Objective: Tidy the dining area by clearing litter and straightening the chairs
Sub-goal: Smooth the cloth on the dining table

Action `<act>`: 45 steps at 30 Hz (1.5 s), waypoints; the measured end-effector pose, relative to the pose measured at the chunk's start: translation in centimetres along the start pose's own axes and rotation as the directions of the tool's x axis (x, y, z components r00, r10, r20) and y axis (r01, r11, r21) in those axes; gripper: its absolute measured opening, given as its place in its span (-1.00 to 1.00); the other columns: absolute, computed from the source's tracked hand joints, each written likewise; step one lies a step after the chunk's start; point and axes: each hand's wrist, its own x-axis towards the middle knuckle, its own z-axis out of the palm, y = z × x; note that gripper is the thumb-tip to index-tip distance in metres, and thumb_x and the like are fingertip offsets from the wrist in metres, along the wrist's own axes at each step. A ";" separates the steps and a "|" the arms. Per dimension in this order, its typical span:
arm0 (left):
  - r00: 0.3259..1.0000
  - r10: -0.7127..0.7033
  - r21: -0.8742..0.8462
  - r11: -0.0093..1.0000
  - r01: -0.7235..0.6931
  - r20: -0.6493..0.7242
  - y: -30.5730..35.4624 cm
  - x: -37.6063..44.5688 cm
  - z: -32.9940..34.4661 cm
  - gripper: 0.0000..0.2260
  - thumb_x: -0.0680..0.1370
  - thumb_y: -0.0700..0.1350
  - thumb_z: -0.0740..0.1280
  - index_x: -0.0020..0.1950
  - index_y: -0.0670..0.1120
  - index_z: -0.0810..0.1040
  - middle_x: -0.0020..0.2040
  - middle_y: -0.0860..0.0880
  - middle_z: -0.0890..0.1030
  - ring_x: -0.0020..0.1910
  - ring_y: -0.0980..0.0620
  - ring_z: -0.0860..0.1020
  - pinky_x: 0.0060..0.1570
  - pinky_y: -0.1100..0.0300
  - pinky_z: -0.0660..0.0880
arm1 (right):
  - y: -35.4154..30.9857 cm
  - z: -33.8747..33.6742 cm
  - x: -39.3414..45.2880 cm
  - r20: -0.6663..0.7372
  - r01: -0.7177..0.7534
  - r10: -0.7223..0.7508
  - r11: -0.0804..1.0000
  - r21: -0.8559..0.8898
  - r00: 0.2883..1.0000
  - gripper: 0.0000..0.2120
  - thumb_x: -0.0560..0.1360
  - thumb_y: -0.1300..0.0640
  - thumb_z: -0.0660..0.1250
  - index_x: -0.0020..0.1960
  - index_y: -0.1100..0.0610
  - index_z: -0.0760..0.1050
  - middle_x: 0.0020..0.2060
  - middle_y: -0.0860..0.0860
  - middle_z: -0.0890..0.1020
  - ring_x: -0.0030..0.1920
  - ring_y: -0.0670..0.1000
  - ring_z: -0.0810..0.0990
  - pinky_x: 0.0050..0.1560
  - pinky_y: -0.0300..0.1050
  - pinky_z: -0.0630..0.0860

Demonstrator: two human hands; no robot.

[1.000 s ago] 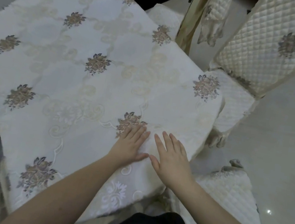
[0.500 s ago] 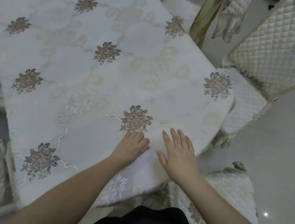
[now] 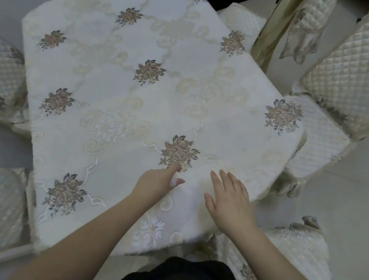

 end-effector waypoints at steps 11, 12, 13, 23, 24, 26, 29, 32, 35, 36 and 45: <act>0.992 -0.123 -0.031 0.992 0.123 0.000 -0.3 -1.8 -1.4 -0.52 0.51 0.36 0.11 -0.30 0.00 0.51 -0.16 0.00 0.35 -0.16 -0.05 0.44 -0.22 0.13 0.37 | -1.6 -0.5 0.2 -0.024 0.019 -0.018 1.000 0.025 1.000 -0.42 0.43 -0.10 0.07 0.31 0.18 0.47 0.22 0.19 0.56 0.24 0.22 0.52 0.22 0.15 0.46; 0.993 -0.118 -0.057 0.991 0.117 -0.010 -0.3 -1.9 -1.5 -0.52 0.56 0.29 0.10 -0.30 -0.02 0.55 -0.17 -0.02 0.35 -0.16 -0.08 0.47 -0.23 0.12 0.36 | -1.8 -0.5 0.0 -0.028 0.019 -0.019 1.000 0.024 0.999 -0.43 0.43 -0.10 0.07 0.31 0.18 0.47 0.22 0.19 0.56 0.24 0.22 0.52 0.22 0.14 0.46; 0.994 -0.102 -0.073 0.992 0.100 -0.030 -0.3 -2.0 -1.5 -0.52 0.60 0.21 0.09 -0.29 -0.05 0.59 -0.18 -0.04 0.35 -0.18 -0.11 0.49 -0.25 0.11 0.35 | -1.9 -0.5 -0.1 -0.032 0.020 -0.019 0.999 0.025 0.999 -0.43 0.43 -0.10 0.07 0.30 0.18 0.48 0.22 0.19 0.56 0.24 0.22 0.52 0.22 0.14 0.46; 0.965 0.136 0.073 0.990 -0.123 -0.225 -1.6 -3.4 -1.9 -0.57 0.57 0.09 0.18 -0.46 -0.06 0.36 -0.52 -0.04 0.32 -0.61 -0.10 0.36 -0.57 0.22 0.16 | -3.4 -0.9 -1.5 -0.074 -0.033 0.036 0.999 0.040 0.997 -0.43 0.44 -0.12 0.08 0.29 0.18 0.49 0.22 0.19 0.56 0.23 0.22 0.52 0.22 0.15 0.46; 0.964 0.137 0.054 0.990 -0.128 -0.226 -1.5 -3.6 -2.2 -0.59 0.58 0.10 0.17 -0.41 -0.06 0.35 -0.51 -0.03 0.35 -0.57 -0.10 0.39 -0.54 0.21 0.18 | -3.6 -1.0 -1.7 -0.078 -0.039 0.042 0.999 0.037 0.996 -0.43 0.44 -0.12 0.08 0.29 0.18 0.49 0.22 0.19 0.56 0.24 0.22 0.52 0.22 0.15 0.46; 0.974 0.012 -0.084 0.996 -0.031 -0.225 -1.2 -3.8 -2.6 -0.68 0.61 0.11 0.15 -0.26 -0.04 0.40 -0.44 0.00 0.45 -0.42 -0.07 0.47 -0.43 0.15 0.27 | -4.1 -1.2 -2.4 -0.088 -0.056 0.058 0.998 0.025 0.994 -0.43 0.45 -0.12 0.07 0.30 0.19 0.48 0.23 0.19 0.55 0.24 0.23 0.52 0.23 0.15 0.45; 0.956 -0.290 -0.632 0.748 0.202 -0.038 -1.2 -3.9 -3.8 -0.76 0.61 0.07 0.20 -0.21 0.01 0.45 -0.40 0.08 0.46 -0.35 0.02 0.42 -0.31 0.13 0.28 | -4.7 -1.6 -3.8 -0.119 -0.100 0.099 0.995 -0.008 0.988 -0.43 0.46 -0.12 0.08 0.32 0.17 0.47 0.25 0.19 0.54 0.24 0.24 0.51 0.23 0.16 0.44; 0.903 -0.321 -0.941 0.085 0.328 0.286 -1.9 -4.3 -5.7 -0.67 0.61 0.05 0.22 -0.31 -0.05 0.36 -0.43 0.03 0.29 -0.53 0.08 0.21 -0.54 0.29 0.13 | -5.8 -1.8 -5.2 -0.146 -0.156 0.146 0.986 -0.056 0.978 -0.43 0.48 -0.13 0.06 0.34 0.16 0.45 0.28 0.19 0.52 0.27 0.24 0.49 0.26 0.17 0.42; 0.876 -0.067 -0.817 -0.399 0.416 0.478 -2.2 -5.7 -7.4 -0.67 0.61 0.02 0.21 -0.32 -0.02 0.25 -0.45 0.04 0.27 -0.60 0.15 0.15 -0.66 0.36 0.00 | -7.7 -1.6 -6.8 -0.176 -0.246 0.231 0.967 -0.073 0.957 -0.44 0.50 -0.14 0.05 0.36 0.14 0.43 0.31 0.19 0.49 0.31 0.23 0.45 0.30 0.19 0.36; 0.880 0.003 -0.782 -0.456 0.423 0.474 -2.3 -6.3 -8.0 -0.67 0.60 0.01 0.21 -0.33 -0.02 0.25 -0.46 0.05 0.28 -0.61 0.16 0.15 -0.67 0.37 -0.01 | -8.6 -1.4 -7.5 -0.188 -0.280 0.263 0.957 -0.072 0.946 -0.44 0.50 -0.14 0.05 0.36 0.13 0.43 0.32 0.19 0.48 0.32 0.23 0.45 0.31 0.21 0.35; 0.849 0.352 -0.638 -0.560 0.528 0.394 -2.5 -12.8 -9.3 -0.76 0.53 -0.05 0.22 -0.33 -0.08 0.38 -0.42 0.00 0.34 -0.64 0.14 0.20 -0.69 0.36 0.02 | -14.6 -0.2 -15.3 -0.264 -0.447 0.413 0.891 -0.079 0.871 -0.42 0.49 -0.16 0.05 0.38 0.13 0.40 0.33 0.19 0.46 0.32 0.23 0.42 0.31 0.17 0.32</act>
